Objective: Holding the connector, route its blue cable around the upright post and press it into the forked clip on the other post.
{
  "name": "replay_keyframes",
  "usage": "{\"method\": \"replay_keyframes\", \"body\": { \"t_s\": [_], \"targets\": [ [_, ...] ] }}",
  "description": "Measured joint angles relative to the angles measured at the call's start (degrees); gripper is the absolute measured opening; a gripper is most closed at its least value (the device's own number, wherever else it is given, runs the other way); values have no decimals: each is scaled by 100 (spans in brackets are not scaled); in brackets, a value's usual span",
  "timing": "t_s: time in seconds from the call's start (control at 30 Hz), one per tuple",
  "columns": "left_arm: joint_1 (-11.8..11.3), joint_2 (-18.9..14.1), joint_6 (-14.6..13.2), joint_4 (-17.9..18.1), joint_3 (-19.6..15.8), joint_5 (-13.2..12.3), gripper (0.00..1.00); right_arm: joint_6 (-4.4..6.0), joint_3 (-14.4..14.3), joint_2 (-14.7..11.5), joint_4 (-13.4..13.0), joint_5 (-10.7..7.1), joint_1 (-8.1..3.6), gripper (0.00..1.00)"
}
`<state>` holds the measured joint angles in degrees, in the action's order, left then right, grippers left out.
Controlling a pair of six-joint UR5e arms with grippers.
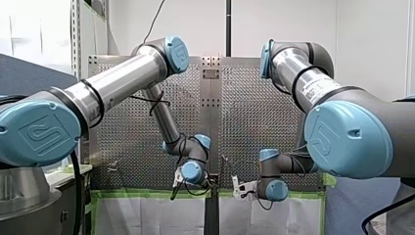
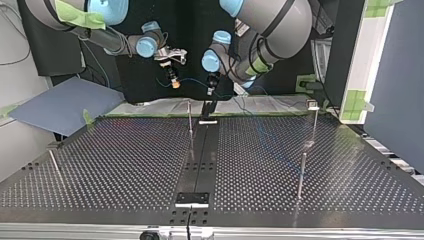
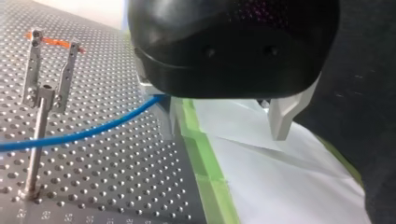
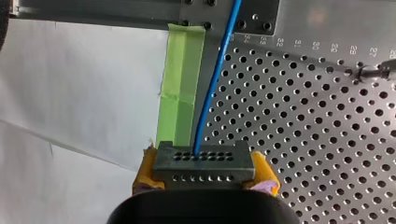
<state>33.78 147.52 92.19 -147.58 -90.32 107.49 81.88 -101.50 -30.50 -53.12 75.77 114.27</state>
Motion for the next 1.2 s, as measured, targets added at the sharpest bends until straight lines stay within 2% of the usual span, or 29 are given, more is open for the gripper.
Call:
{"method": "replay_keyframes", "body": {
  "t_s": [0.2, 0.5, 0.53, 0.57, 0.6, 0.63, 0.67, 0.7, 0.73, 0.77, 0.8, 0.87, 0.9, 0.97, 1.07, 1.2],
  "targets": [
    [14, 9, 156, 189, 6, 132, 100, 12, 2, -1, -5, 6, -44, 0],
    [55, 11, 88, 484, 7, 500, 100, 36, 23, -2, 0, 4, -103, 0],
    [61, 10, 83, 499, 7, 534, 84, 37, 24, -1, 0, 3, -106, 0],
    [68, 10, 80, 514, 7, 572, 74, 38, 26, -1, 1, 3, -109, 0],
    [77, 10, 79, 538, 7, 623, 74, 39, 26, -1, 2, 2, -109, 0],
    [82, 10, 77, 557, 7, 654, 64, 40, 26, -1, 1, 1, -110, 0],
    [87, 9, 76, 580, 7, 678, 50, 40, 27, 0, 1, -1, -112, 0],
    [93, 10, 74, 613, 7, 699, 50, 40, 27, 0, 1, -3, -113, 0],
    [96, 12, 73, 636, 7, 706, 37, 40, 27, 1, 1, -6, -113, 0],
    [98, 11, 73, 657, 7, 711, 29, 40, 27, 0, 3, -10, -113, 0],
    [101, 10, 72, 685, 7, 714, 29, 41, 28, 0, 7, -12, -114, 0],
    [103, 10, 70, 727, 7, 715, 15, 40, 28, -1, 13, -14, -115, 0],
    [105, 10, 67, 747, 7, 716, 15, 41, 28, -1, 16, -15, -116, 0],
    [107, 12, 48, 765, 7, 716, 5, 41, 29, -1, 18, -16, -117, 0],
    [110, 11, -7, 772, 7, 714, 0, 53, 35, 1, 22, -11, -124, 0],
    [118, 9, -51, 766, 5, 706, 0, 64, 60, -2, 45, 10, -144, 0]
  ]
}}
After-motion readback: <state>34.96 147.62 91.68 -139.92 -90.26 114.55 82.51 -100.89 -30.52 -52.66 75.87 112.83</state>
